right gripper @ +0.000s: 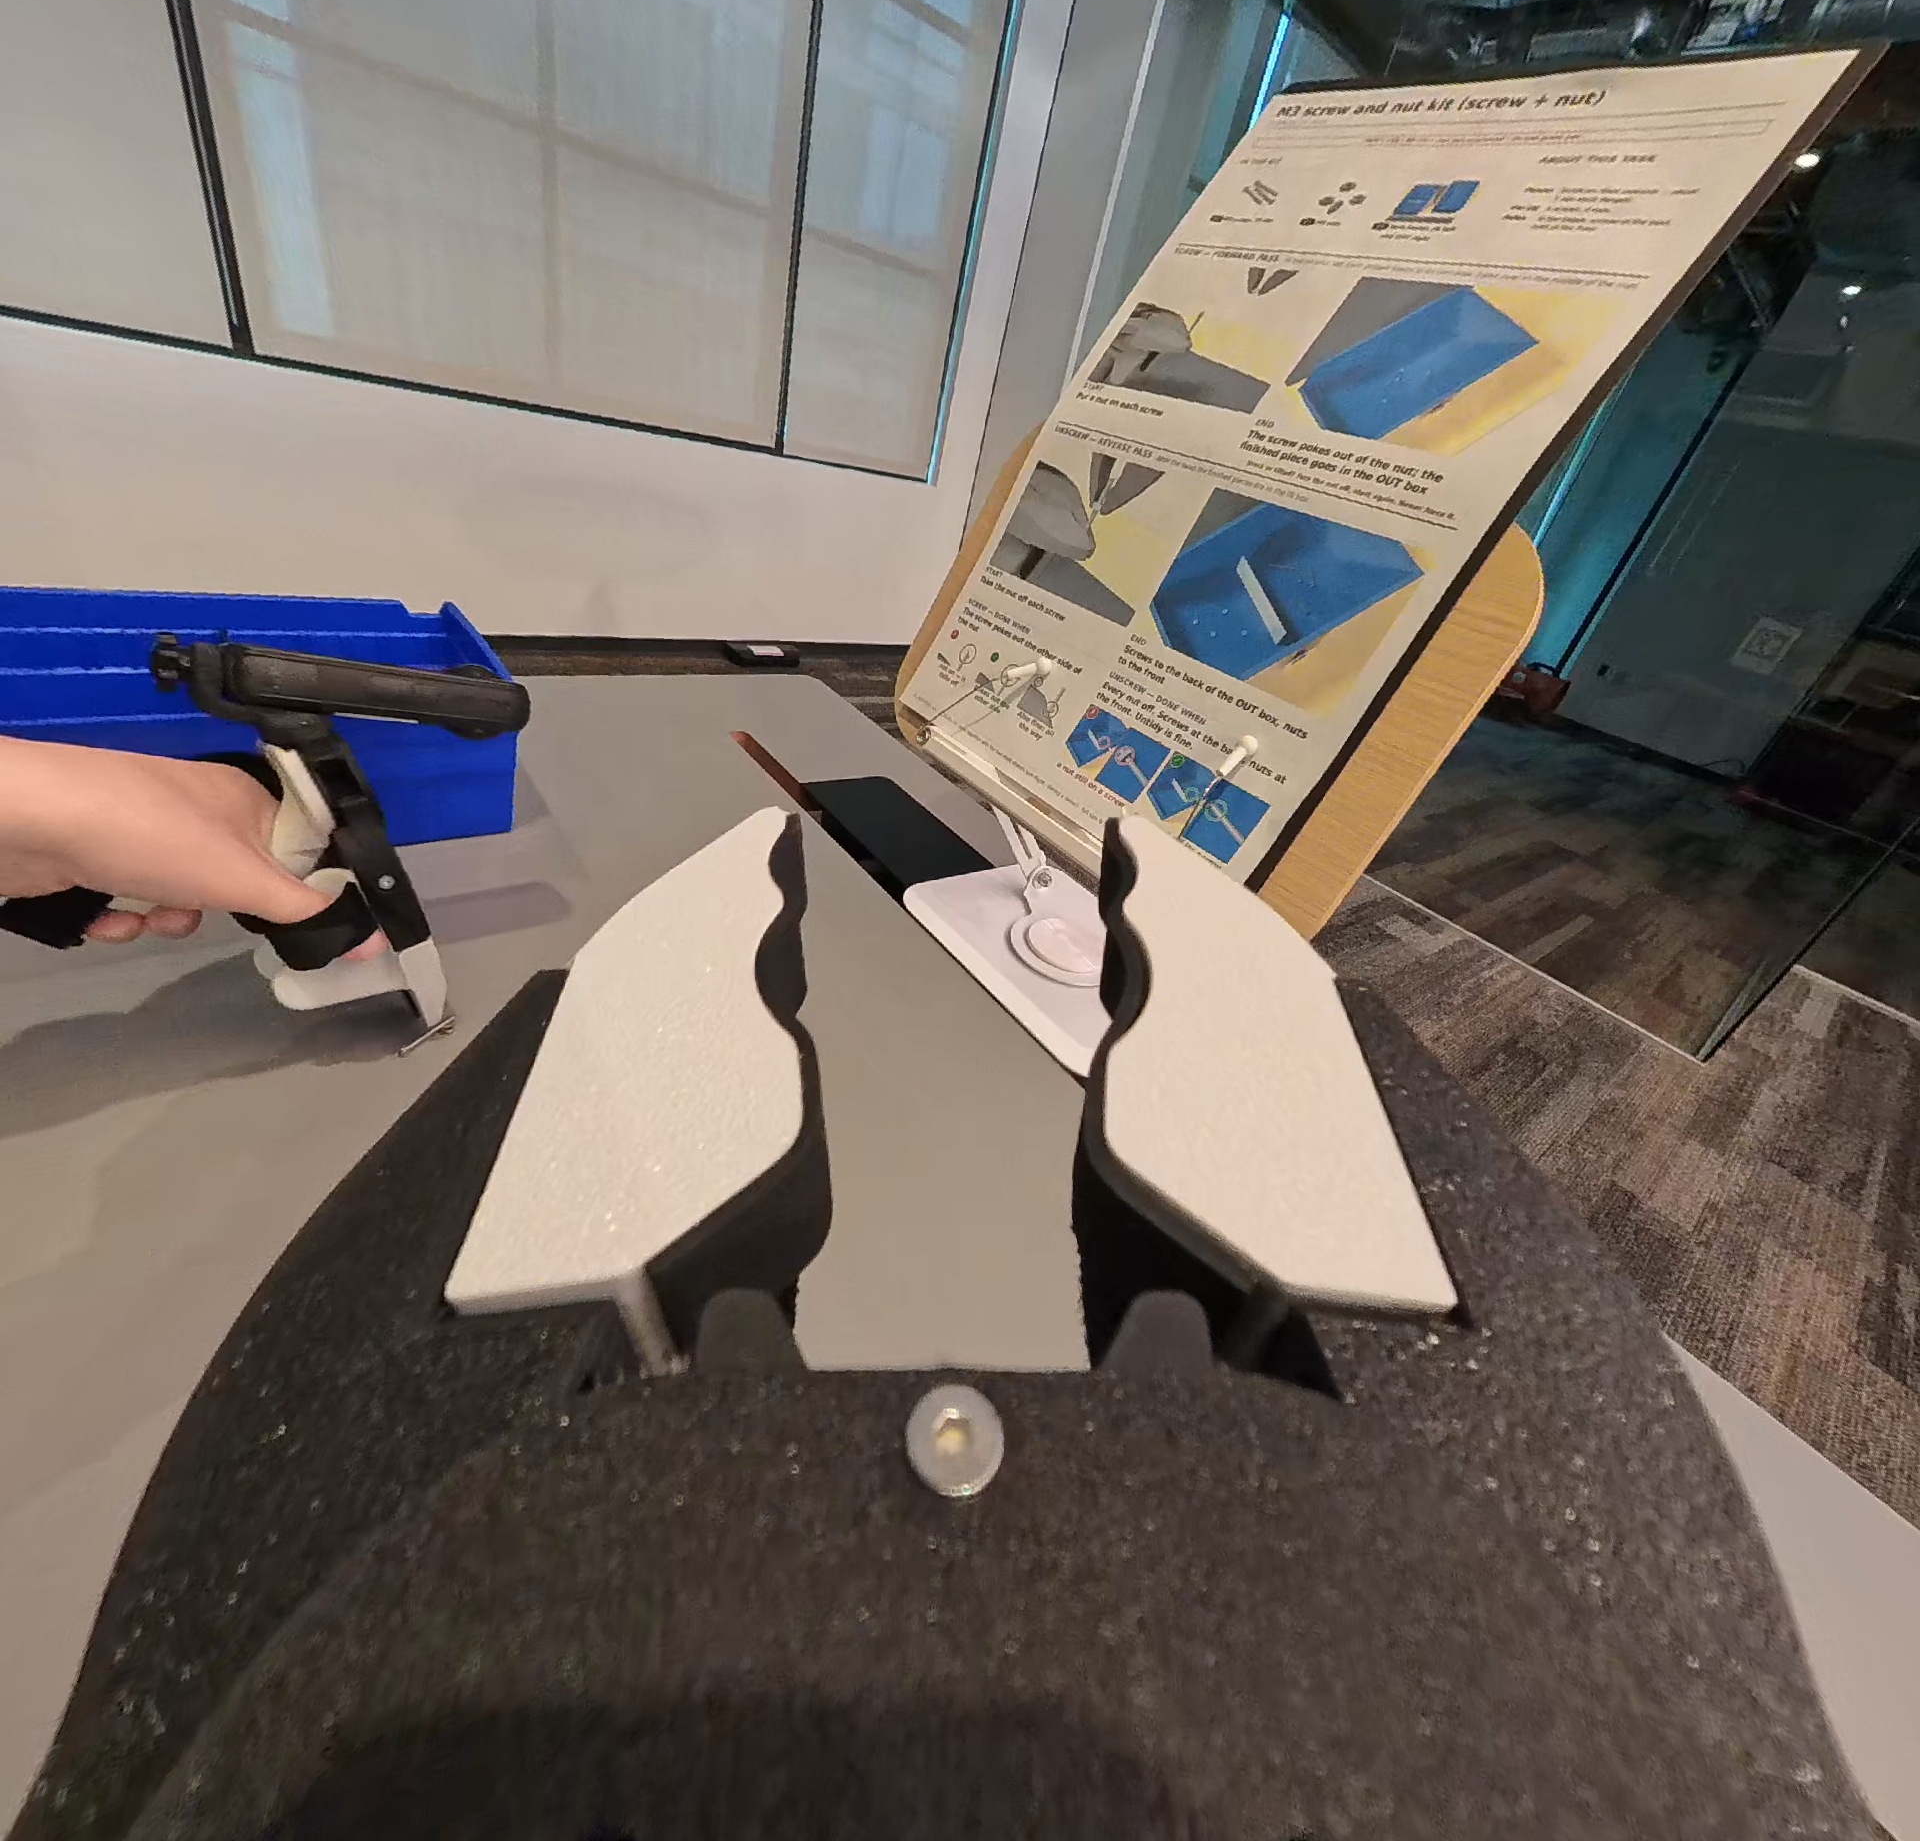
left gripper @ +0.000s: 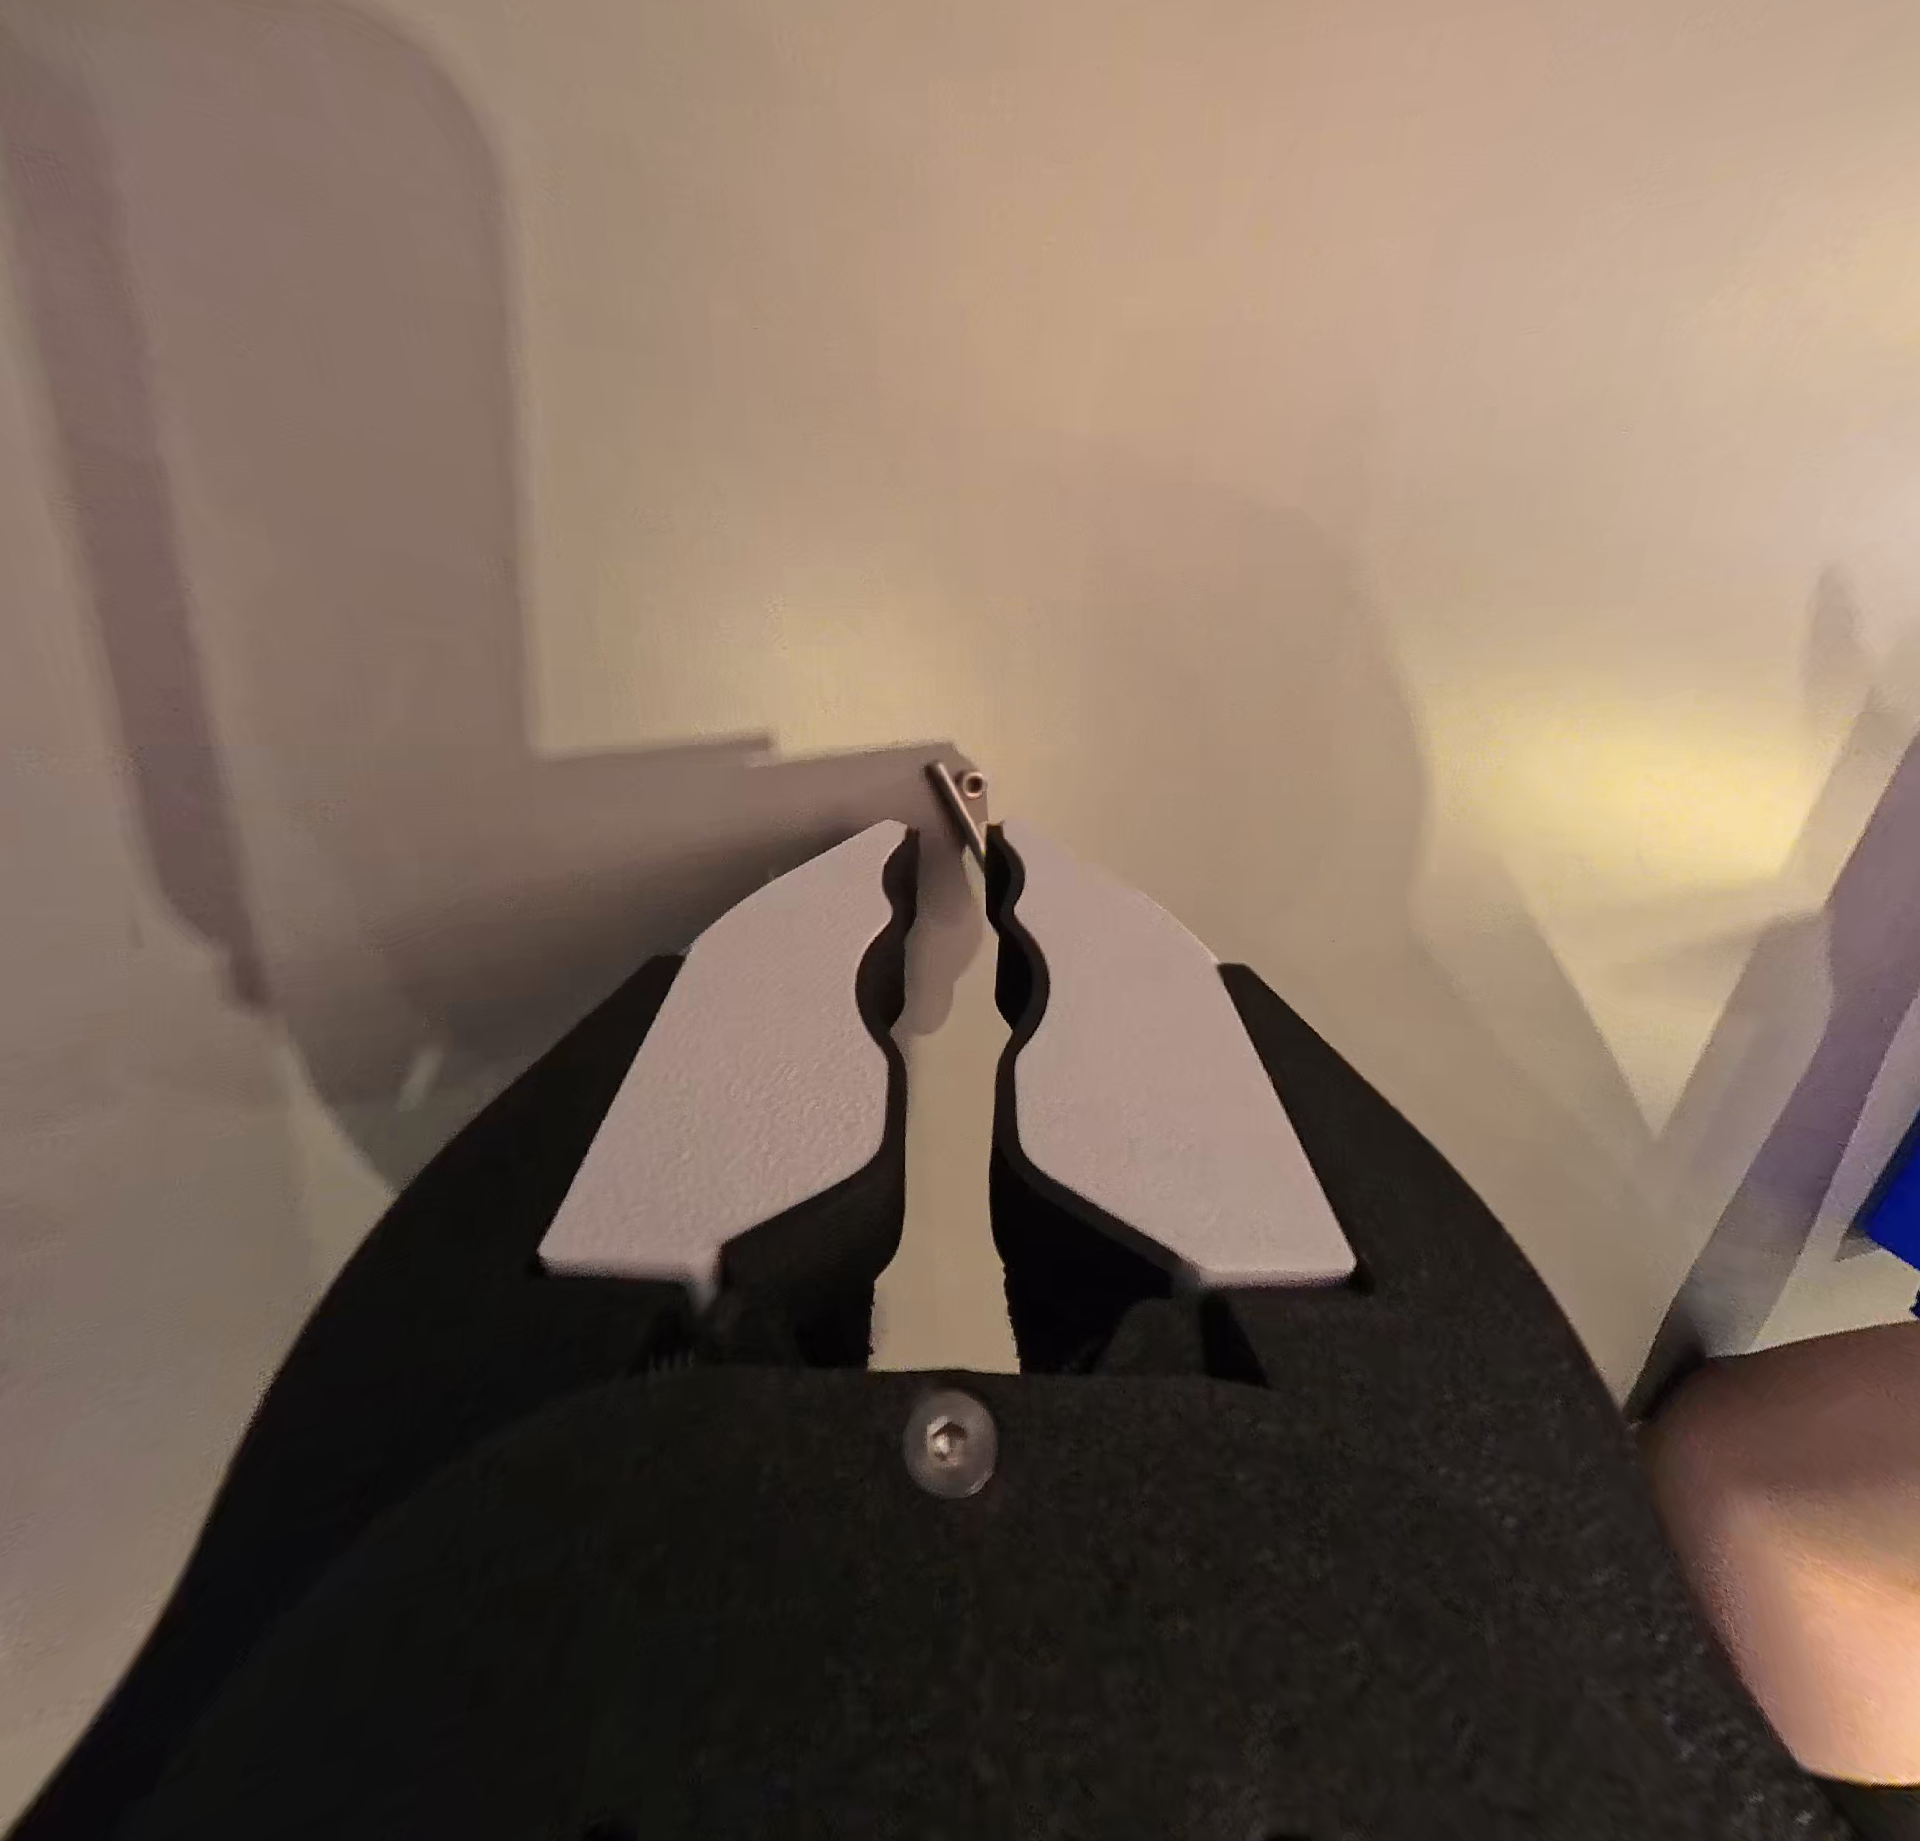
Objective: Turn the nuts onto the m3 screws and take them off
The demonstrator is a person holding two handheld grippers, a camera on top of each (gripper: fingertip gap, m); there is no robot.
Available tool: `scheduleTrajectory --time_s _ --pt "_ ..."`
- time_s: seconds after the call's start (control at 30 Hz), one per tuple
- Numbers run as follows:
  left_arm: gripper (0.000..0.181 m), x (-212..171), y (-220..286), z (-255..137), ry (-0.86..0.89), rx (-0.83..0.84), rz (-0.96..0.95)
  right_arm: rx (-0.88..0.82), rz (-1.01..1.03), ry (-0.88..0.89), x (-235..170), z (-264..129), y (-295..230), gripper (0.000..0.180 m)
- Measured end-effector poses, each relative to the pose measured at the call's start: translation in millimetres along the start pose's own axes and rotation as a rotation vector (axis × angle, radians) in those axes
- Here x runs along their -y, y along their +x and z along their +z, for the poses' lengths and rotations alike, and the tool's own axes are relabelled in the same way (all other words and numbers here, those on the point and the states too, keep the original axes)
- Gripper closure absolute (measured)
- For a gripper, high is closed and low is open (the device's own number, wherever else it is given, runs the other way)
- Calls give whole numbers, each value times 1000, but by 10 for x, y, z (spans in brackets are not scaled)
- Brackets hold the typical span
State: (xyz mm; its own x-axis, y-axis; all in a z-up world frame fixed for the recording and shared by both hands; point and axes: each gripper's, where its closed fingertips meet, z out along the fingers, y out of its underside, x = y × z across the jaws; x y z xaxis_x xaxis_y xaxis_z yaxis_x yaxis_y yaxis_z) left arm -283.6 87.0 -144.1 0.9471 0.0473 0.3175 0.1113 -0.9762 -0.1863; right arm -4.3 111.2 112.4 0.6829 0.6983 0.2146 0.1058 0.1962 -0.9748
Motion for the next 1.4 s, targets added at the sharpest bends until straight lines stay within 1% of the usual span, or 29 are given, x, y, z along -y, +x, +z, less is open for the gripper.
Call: scheduleTrajectory --time_s 0.1,0.13,0.3,0.4,0.63,0.77,0.97,1.1,1.2,1.4 --pt "169 6 -19 37 -11 24 7 -7 0 -2 -16 -12 37 126" --pt "171 3 -23 44 -14 30 7 -12 3 -4 -26 -20 55 125" --pt "169 7 -12 49 -29 52 6 -34 25 15 -17 -89 164 126" --pt "170 12 57 76 -40 68 22 -46 30 22 -10 -130 212 126" --pt "171 -13 95 105 -71 171 92 -56 25 25 1 -193 260 126" --pt "171 -30 88 100 -88 185 99 -58 23 41 44 -239 271 126" --pt "176 -29 69 94 -95 208 114 -59 31 45 48 -268 286 127" --pt "179 -13 31 82 -112 284 171 -63 21 31 24 -263 282 127" --pt "176 -20 44 101 -121 277 168 -59 14 23 14 -254 269 127" --pt "178 -29 21 96 -128 263 174 -64 12 22 3 -251 281 127"
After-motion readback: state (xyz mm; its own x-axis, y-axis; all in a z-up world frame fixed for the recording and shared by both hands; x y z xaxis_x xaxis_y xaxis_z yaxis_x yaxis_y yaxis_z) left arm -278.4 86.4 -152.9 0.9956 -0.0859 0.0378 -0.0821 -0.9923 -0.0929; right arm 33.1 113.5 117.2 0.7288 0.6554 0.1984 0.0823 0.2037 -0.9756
